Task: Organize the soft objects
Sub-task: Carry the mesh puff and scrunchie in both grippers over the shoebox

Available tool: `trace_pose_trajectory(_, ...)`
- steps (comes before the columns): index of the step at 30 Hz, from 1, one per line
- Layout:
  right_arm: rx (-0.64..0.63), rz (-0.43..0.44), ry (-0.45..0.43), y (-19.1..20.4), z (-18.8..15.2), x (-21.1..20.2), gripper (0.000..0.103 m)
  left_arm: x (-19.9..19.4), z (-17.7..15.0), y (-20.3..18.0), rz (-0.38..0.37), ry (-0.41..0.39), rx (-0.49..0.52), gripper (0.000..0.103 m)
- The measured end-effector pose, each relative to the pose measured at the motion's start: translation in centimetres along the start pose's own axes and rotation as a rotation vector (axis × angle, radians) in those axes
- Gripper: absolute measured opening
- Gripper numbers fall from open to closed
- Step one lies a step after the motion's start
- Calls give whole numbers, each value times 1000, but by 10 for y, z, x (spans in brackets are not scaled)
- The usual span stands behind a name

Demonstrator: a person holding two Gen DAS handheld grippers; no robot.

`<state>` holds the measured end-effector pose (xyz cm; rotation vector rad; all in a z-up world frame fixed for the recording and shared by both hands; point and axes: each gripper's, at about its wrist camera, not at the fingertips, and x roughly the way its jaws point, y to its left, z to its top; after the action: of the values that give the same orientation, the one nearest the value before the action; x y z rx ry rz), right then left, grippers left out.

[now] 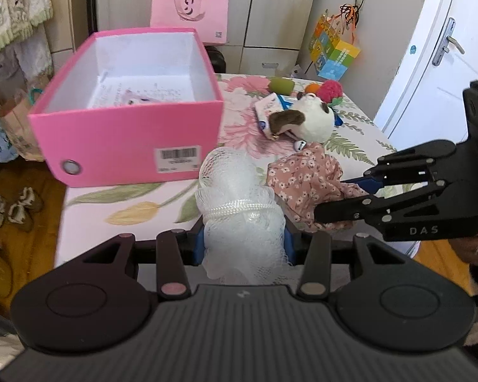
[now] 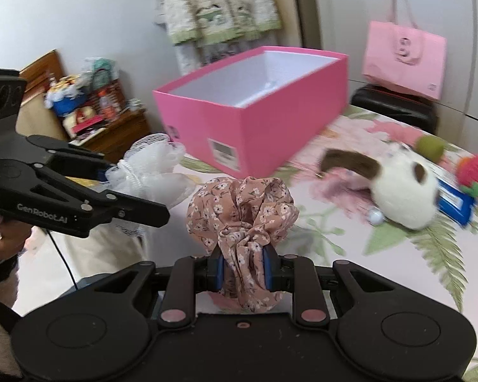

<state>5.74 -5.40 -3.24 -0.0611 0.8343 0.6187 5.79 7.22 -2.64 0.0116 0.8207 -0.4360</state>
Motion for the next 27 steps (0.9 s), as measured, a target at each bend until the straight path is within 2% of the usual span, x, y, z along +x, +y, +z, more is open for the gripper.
trace_pose_trajectory(8, -52, 115, 20, 22, 40, 7, 28, -27, 19, 24, -7, 1, -11, 44)
trace_pose_trajectory(12, -91, 116, -9, 27, 64, 7, 28, -41, 37, 30, 23, -52, 10, 44)
trace_pose_trajectory(16, -101, 99, -52, 22, 92, 9, 29, -48, 61, 35, 90, -150, 18, 44)
trace_pose_trajectory(20, -173, 32, -78, 15, 123, 16, 30, -34, 90, 47, 89, -202, 1, 44)
trace_pose_trajectory(23, -196, 1, -87, 4, 144, 28, 30, -16, 111, 60, 99, -262, -49, 44)
trace_pose_trajectory(27, -199, -25, -86, -14, 169, 53, 30, 20, 144, 80, 74, -224, -86, 44)
